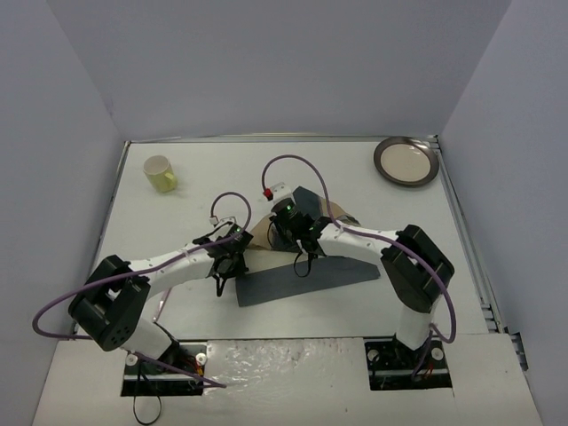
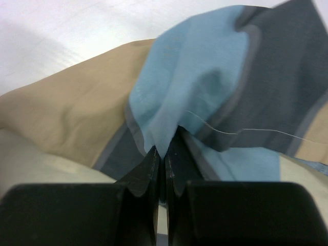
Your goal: Set the dinner table for one person
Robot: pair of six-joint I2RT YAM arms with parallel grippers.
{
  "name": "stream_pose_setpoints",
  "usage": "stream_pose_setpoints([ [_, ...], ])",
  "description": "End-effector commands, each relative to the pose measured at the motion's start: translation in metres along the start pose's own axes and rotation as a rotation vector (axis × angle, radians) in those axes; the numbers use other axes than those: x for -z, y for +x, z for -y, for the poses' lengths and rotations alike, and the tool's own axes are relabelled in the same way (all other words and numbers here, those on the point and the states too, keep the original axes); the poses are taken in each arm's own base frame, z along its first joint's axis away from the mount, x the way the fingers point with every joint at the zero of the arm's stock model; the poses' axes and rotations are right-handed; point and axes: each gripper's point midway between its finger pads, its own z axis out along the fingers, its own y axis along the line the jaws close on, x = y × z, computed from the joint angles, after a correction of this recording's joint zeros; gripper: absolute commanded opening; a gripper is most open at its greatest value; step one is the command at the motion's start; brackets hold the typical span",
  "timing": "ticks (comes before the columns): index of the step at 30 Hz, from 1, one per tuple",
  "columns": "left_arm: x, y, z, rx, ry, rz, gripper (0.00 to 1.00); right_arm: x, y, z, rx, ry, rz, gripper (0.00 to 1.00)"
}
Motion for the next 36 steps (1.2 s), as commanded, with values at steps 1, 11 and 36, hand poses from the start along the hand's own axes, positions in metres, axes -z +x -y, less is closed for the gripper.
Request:
stream_pose_setpoints([
  [1, -0.003, -0.001, -0.011, -0.055, -0.068, -0.012, 0.00, 0.022, -0.069, 0.067, -0.188, 0.140, 0.180, 0.00],
  [11, 0.023, -0.043, -0.028, -0.304, -0.214, 0.045, 0.00, 0.066, -0.060, 0.221, -0.536, 0.426, 0.165, 0.00],
  [36, 0.030, -0.183, -0.009, -0.539, -0.355, 0.169, 0.00, 0.166, 0.082, 0.303, -0.899, 0.758, 0.015, 0.00],
])
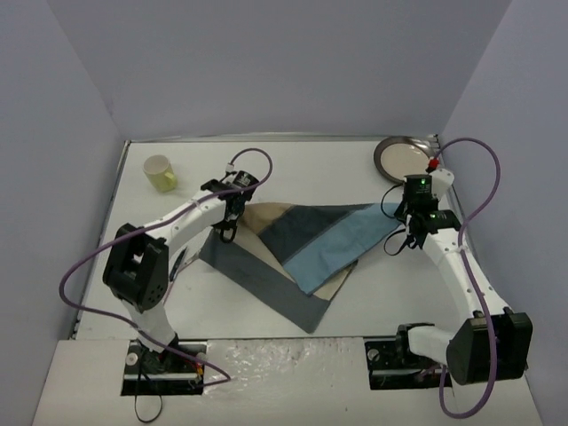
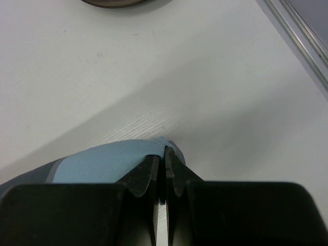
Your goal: Set the dinner table for one person
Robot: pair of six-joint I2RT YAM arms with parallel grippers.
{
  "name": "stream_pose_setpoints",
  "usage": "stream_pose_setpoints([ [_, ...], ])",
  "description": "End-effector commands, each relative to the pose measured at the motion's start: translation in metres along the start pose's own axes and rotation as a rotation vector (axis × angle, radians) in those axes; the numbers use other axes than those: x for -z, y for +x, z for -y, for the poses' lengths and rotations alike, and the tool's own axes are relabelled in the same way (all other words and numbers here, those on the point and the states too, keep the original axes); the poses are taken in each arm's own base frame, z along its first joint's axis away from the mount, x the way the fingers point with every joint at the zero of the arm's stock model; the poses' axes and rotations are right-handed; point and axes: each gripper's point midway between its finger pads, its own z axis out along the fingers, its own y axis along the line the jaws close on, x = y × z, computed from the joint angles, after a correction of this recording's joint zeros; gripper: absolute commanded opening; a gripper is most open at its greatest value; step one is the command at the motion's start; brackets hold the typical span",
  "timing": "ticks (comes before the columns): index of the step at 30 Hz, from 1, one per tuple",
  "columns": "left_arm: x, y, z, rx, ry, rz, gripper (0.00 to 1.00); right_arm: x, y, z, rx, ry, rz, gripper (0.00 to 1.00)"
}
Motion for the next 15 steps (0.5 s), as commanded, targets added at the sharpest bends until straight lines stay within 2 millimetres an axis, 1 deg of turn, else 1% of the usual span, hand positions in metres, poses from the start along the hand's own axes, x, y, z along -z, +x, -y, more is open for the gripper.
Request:
stream_pose_setpoints([
  [1, -0.004, -0.052, 0.000, -0.044, -0.013, 0.128, 0.00, -0.017, 0.018, 0.032, -0.064, 0.121, -0.035, 0.01],
  [3, -0.012, -0.072, 0.013, -0.058, 0.024, 0.177, 0.00, -0.025, 0.030, 0.036, -0.060, 0.136, -0.074, 0.06],
  [4, -0.016, -0.082, 0.018, -0.058, 0.031, 0.199, 0.00, -0.028, 0.031, 0.037, -0.062, 0.138, -0.082, 0.09],
  [5, -0.018, -0.088, 0.020, -0.061, 0.035, 0.209, 0.02, -0.031, 0.031, 0.044, -0.073, 0.157, -0.083, 0.12],
  [6, -0.019, -0.095, 0.022, -0.058, 0.036, 0.222, 0.05, -0.032, 0.031, 0.044, -0.067, 0.157, -0.084, 0.17],
  [9, -0.016, -0.114, 0.021, -0.043, 0.042, 0.258, 0.21, -0.030, 0.017, 0.038, -0.046, 0.130, -0.053, 0.35],
  [11, -0.004, -0.129, 0.018, -0.022, 0.050, 0.300, 0.31, -0.025, 0.002, 0.029, -0.030, 0.099, -0.006, 0.56],
  [12, 0.005, -0.138, 0.016, -0.010, 0.058, 0.325, 0.38, -0.021, -0.005, 0.018, -0.005, 0.065, 0.016, 0.65],
  [13, 0.016, -0.146, 0.014, 0.005, 0.069, 0.353, 0.47, -0.016, -0.009, 0.002, 0.033, 0.020, 0.033, 0.70],
  [15, 0.035, -0.155, 0.010, 0.033, 0.094, 0.395, 0.63, -0.008, -0.009, -0.023, 0.101, -0.038, 0.051, 0.75],
])
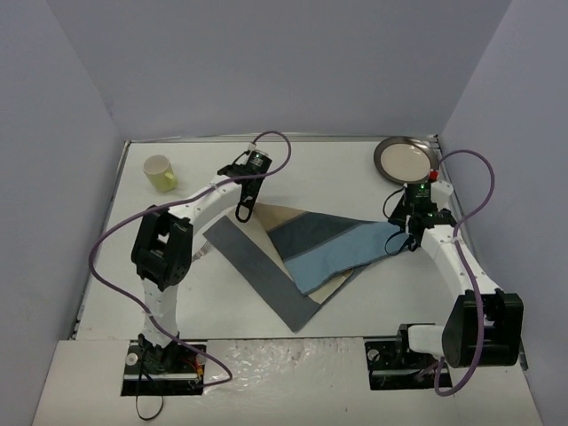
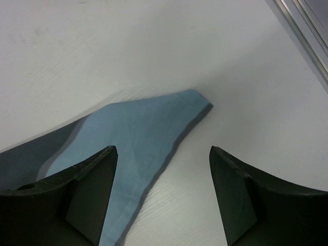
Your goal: Set the dinner table for one person
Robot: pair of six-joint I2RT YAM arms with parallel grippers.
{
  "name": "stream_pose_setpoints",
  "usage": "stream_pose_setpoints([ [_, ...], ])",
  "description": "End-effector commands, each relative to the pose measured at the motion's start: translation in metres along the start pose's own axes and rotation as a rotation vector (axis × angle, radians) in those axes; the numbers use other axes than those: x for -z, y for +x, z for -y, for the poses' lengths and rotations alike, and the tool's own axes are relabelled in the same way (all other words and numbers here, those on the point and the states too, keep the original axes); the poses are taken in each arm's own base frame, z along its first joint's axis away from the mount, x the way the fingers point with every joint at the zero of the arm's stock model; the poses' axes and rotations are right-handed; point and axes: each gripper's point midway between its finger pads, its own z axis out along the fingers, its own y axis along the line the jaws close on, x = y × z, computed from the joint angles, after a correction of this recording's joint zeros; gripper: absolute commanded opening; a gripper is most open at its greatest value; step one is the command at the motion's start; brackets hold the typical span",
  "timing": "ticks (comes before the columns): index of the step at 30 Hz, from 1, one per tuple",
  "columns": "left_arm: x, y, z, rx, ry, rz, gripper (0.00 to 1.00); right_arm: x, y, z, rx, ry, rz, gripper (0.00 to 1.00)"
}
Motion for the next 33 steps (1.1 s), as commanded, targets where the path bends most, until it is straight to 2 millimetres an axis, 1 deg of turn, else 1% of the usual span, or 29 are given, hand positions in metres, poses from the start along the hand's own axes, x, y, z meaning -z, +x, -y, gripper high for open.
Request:
stream_pose_setpoints([
  [1, 0.068, -0.080, -0.030, 0.121, 0.032, 0.255, 0.71, 0.039, -0.044, -0.063, 0.116, -0.169, 0.181, 0.77],
  [2, 0.080, -0.085, -0.035, 0.144, 0.038, 0.278, 0.78, 0.046, -0.040, -0.081, 0.169, -0.230, 0.181, 0.79],
  [3, 0.095, -0.088, -0.041, 0.175, 0.040, 0.302, 0.84, 0.056, -0.030, -0.103, 0.241, -0.322, 0.172, 0.79],
  [4, 0.109, -0.086, -0.048, 0.217, 0.044, 0.317, 0.87, 0.062, -0.025, -0.117, 0.279, -0.379, 0.170, 0.79],
  [5, 0.120, -0.082, -0.053, 0.259, 0.049, 0.324, 0.88, 0.067, -0.019, -0.127, 0.311, -0.422, 0.167, 0.79],
  [6, 0.119, -0.075, -0.051, 0.288, 0.052, 0.310, 0.88, 0.073, -0.011, -0.137, 0.351, -0.469, 0.159, 0.78],
  [7, 0.125, -0.068, -0.053, 0.325, 0.060, 0.308, 0.88, 0.081, 0.002, -0.150, 0.404, -0.526, 0.147, 0.78],
  [8, 0.141, -0.061, -0.059, 0.402, 0.079, 0.329, 0.88, 0.093, 0.021, -0.165, 0.479, -0.611, 0.132, 0.78],
  [9, 0.151, -0.048, -0.061, 0.489, 0.100, 0.331, 0.89, 0.105, 0.039, -0.179, 0.557, -0.709, 0.118, 0.78],
  [10, 0.141, -0.028, -0.055, 0.498, 0.105, 0.289, 0.88, 0.112, 0.054, -0.186, 0.596, -0.743, 0.104, 0.78],
  [12, 0.134, 0.012, -0.049, 0.574, 0.112, 0.225, 0.88, 0.123, 0.077, -0.198, 0.678, -0.820, 0.084, 0.78],
  [13, 0.138, 0.018, -0.046, 0.608, 0.140, 0.228, 0.88, 0.127, 0.090, -0.202, 0.712, -0.837, 0.069, 0.78],
  [14, 0.136, 0.029, -0.041, 0.629, 0.158, 0.214, 0.88, 0.129, 0.102, -0.206, 0.745, -0.854, 0.054, 0.77],
  [17, 0.117, 0.074, -0.024, 0.645, 0.178, 0.132, 0.88, 0.133, 0.136, -0.214, 0.834, -0.893, 0.003, 0.74],
  [19, 0.114, 0.084, -0.013, 0.664, 0.212, 0.124, 0.87, 0.142, 0.159, -0.220, 0.882, -0.923, -0.022, 0.68],
  [20, 0.111, 0.091, -0.008, 0.658, 0.220, 0.111, 0.87, 0.139, 0.168, -0.221, 0.890, -0.913, -0.040, 0.67],
  [21, 0.110, 0.090, -0.002, 0.660, 0.236, 0.120, 0.87, 0.142, 0.177, -0.222, 0.905, -0.926, -0.050, 0.66],
  [24, 0.104, 0.091, 0.012, 0.650, 0.265, 0.117, 0.86, 0.139, 0.204, -0.225, 0.934, -0.937, -0.094, 0.65],
  [26, 0.098, 0.091, 0.017, 0.649, 0.263, 0.111, 0.85, 0.136, 0.216, -0.225, 0.950, -0.931, -0.112, 0.64],
  [28, 0.085, 0.093, 0.023, 0.647, 0.250, 0.091, 0.83, 0.129, 0.232, -0.222, 0.962, -0.911, -0.146, 0.62],
  [31, 0.070, 0.097, 0.033, 0.635, 0.237, 0.052, 0.80, 0.124, 0.246, -0.219, 0.963, -0.894, -0.167, 0.58],
  [33, 0.060, 0.101, 0.039, 0.625, 0.225, 0.028, 0.78, 0.120, 0.250, -0.217, 0.956, -0.875, -0.172, 0.55],
])
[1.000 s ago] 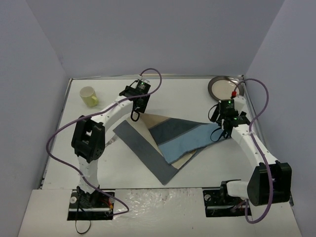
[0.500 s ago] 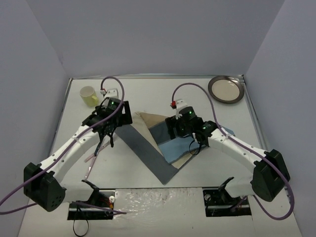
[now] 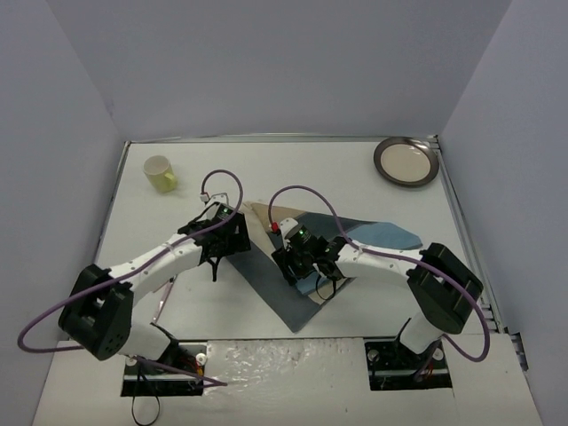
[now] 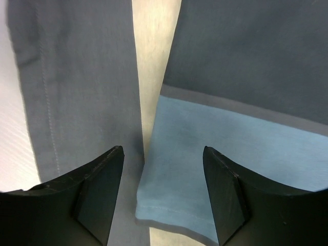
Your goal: Set the dinner table for one person
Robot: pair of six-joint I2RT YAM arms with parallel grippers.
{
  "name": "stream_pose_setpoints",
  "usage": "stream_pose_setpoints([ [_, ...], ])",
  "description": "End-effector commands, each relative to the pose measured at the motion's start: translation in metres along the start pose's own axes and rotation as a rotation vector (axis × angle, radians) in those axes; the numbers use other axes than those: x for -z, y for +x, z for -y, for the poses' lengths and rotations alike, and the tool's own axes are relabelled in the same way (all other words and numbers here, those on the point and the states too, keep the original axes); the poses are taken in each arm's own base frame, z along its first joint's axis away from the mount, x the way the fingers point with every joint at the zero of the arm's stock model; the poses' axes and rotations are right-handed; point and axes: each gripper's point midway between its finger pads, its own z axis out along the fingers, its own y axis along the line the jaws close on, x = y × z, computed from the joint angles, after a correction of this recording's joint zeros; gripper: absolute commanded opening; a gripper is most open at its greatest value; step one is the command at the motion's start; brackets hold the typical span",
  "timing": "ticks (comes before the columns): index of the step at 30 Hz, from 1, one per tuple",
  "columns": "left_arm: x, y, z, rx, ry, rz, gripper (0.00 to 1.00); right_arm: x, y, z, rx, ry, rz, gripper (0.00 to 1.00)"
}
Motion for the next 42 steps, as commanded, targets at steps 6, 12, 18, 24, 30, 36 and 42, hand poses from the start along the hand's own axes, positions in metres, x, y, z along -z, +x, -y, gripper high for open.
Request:
stream_pose_setpoints([
  [6, -0.035, -0.003, 0.018, 0.029, -0.009, 0.004, 0.71, -0.007, -0.002, 0.004, -0.057, 0.069, 0.047, 0.46],
  [12, -0.046, 0.013, 0.006, 0.012, -0.078, -0.048, 0.67, -0.006, -0.001, 0.012, -0.080, 0.116, 0.047, 0.14],
  [18, -0.052, 0.024, -0.006, -0.012, -0.130, -0.081, 0.65, 0.018, -0.023, 0.040, -0.053, 0.263, 0.072, 0.00],
  [24, -0.050, 0.020, -0.011, -0.062, -0.167, -0.083, 0.64, 0.064, -0.098, 0.129, -0.148, 0.466, 0.163, 0.00],
  [30, -0.044, 0.009, -0.009, -0.102, -0.174, -0.077, 0.63, 0.083, -0.150, 0.231, -0.255, 0.643, 0.200, 0.00],
  [36, -0.038, -0.013, 0.002, -0.137, -0.164, -0.053, 0.63, 0.067, -0.178, 0.313, -0.251, 0.831, 0.163, 0.02],
  [42, -0.046, -0.050, 0.021, -0.184, -0.171, -0.009, 0.64, 0.054, -0.212, 0.359, -0.246, 0.881, 0.204, 0.06],
])
